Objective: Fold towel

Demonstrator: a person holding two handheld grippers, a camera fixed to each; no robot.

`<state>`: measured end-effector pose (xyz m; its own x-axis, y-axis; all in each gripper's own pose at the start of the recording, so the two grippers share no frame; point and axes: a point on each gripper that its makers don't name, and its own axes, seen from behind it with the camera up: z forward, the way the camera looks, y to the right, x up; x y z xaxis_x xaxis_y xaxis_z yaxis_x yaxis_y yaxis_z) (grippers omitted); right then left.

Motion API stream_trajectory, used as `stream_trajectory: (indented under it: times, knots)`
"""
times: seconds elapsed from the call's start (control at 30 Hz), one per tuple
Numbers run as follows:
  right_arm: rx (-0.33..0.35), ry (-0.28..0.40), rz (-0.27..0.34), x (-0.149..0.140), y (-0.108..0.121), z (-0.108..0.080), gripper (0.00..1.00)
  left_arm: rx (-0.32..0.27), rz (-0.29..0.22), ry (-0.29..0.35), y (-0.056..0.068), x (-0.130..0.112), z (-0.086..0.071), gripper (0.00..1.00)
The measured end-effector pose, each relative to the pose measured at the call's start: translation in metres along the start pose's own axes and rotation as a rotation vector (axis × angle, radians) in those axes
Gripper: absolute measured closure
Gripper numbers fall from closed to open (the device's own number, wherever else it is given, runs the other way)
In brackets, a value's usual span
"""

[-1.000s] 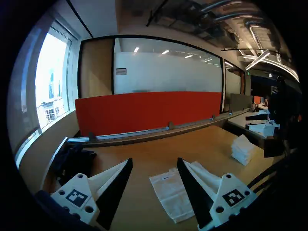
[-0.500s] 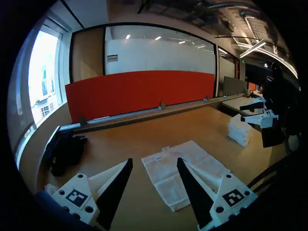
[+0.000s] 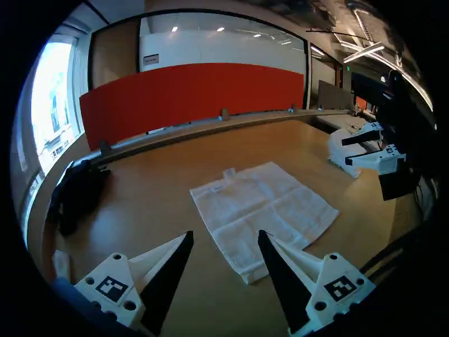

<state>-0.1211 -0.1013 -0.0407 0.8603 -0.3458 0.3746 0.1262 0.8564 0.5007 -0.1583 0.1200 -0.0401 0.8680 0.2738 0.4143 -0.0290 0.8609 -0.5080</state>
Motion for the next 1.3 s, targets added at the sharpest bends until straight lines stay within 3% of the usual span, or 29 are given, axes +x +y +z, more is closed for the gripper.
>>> stream_trajectory:
  times: [0.3, 0.8, 1.2, 1.3]
  knots:
    - [0.032, -0.094, -0.013, -0.053, -0.014, 0.016, 0.02, -0.031, 0.004, -0.099, 0.01, -0.044, 0.023, 0.15]
    - [0.087, -0.235, -0.031, -0.119, -0.028, 0.029, 0.04, -0.068, -0.008, -0.243, 0.024, -0.098, 0.045, 0.15]
    - [0.109, -0.298, -0.033, -0.141, -0.031, 0.031, 0.12, -0.086, -0.002, -0.301, 0.034, -0.114, 0.053, 0.15]
    - [0.113, -0.305, -0.033, -0.144, -0.032, 0.031, 0.16, -0.085, 0.002, -0.31, 0.036, -0.116, 0.053, 0.2]
